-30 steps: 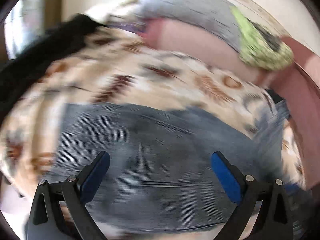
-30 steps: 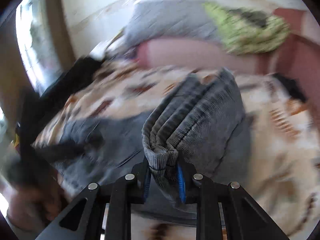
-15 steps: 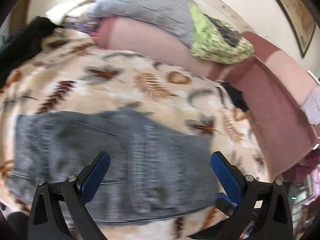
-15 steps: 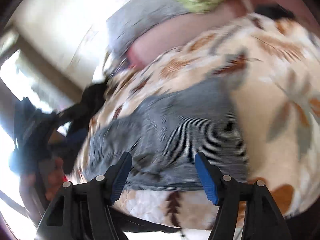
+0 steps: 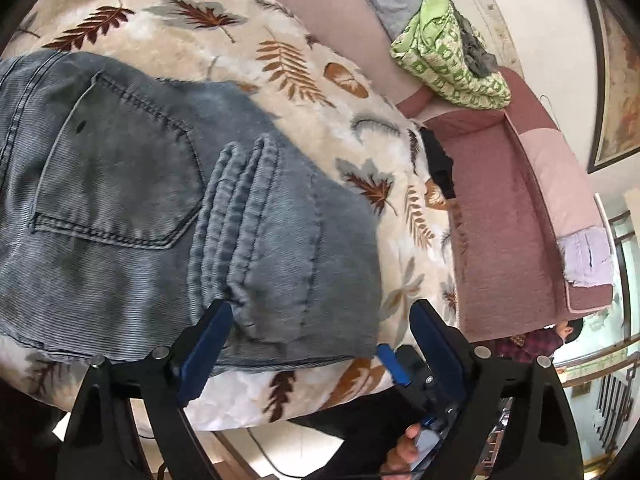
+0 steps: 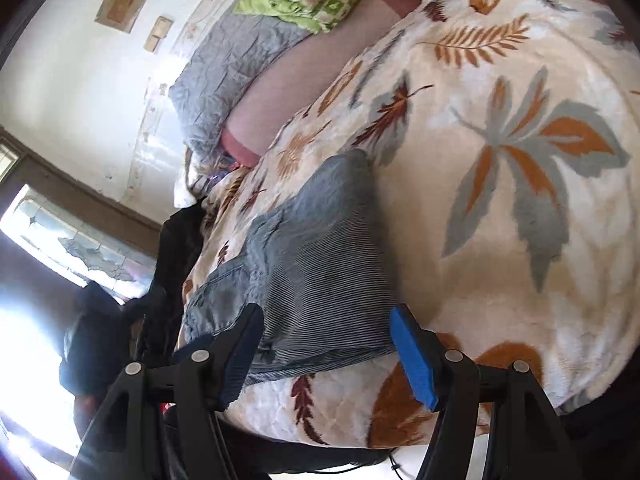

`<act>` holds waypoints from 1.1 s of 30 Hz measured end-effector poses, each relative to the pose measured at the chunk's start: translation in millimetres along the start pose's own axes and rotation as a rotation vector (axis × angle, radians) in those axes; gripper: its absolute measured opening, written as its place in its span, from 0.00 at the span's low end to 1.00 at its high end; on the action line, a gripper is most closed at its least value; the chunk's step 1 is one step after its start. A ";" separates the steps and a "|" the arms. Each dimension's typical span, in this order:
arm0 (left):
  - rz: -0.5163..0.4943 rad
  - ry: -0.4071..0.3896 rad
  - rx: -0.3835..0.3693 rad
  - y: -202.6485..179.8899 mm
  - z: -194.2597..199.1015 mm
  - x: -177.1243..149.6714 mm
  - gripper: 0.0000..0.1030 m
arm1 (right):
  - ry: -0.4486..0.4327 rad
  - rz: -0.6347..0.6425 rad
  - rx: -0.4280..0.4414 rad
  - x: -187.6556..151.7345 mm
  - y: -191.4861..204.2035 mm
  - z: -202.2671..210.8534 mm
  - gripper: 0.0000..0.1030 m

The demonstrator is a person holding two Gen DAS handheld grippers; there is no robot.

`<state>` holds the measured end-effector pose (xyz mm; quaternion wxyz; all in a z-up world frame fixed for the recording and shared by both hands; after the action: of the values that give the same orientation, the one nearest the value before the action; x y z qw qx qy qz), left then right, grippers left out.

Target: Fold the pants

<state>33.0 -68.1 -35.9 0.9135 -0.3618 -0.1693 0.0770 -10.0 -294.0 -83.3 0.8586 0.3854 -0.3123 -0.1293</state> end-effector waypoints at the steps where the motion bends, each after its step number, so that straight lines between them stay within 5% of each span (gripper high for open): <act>1: 0.009 0.005 0.012 0.6 -2.2 -0.1 0.87 | -0.004 0.006 0.004 -0.7 0.8 2.2 0.67; 13: 0.076 0.029 0.149 27.4 -34.1 -9.7 0.73 | -0.031 -0.027 0.032 -0.6 -6.7 15.8 0.67; 15: 0.087 0.027 0.176 31.9 -37.2 -7.4 0.59 | -0.024 -0.024 0.034 -1.7 -5.2 14.3 0.67; 17: 0.113 0.027 0.237 42.2 -39.9 -3.7 0.22 | -0.025 -0.011 0.031 -2.1 -3.2 14.4 0.67; 18: 0.122 0.024 0.248 44.9 -38.2 -2.7 0.17 | -0.029 -0.003 0.026 -1.7 -2.5 15.1 0.67; 21: 0.116 0.007 0.264 50.3 -29.0 -5.3 0.12 | -0.037 0.000 0.017 -1.4 -3.1 16.7 0.67; 27: -0.048 -0.150 0.349 29.9 5.4 -24.5 0.11 | -0.043 0.024 -0.010 0.8 -1.5 18.8 0.67; 33: 0.027 -0.071 0.340 62.8 -18.1 -46.2 0.10 | -0.034 0.091 0.032 20.8 33.1 23.8 0.67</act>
<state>-4.6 -46.1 -103.1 0.9539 -0.2012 -0.1813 0.1296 -9.7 -295.3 -37.6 0.8519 0.3823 -0.3460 -0.0916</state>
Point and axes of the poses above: each gripper's, at about its wrist camera, not at the fingertips, and z roughly against the way its jaws point, y to its left, x to its top, the point moved 7 cm from there along -z, roughly the way its jaws point
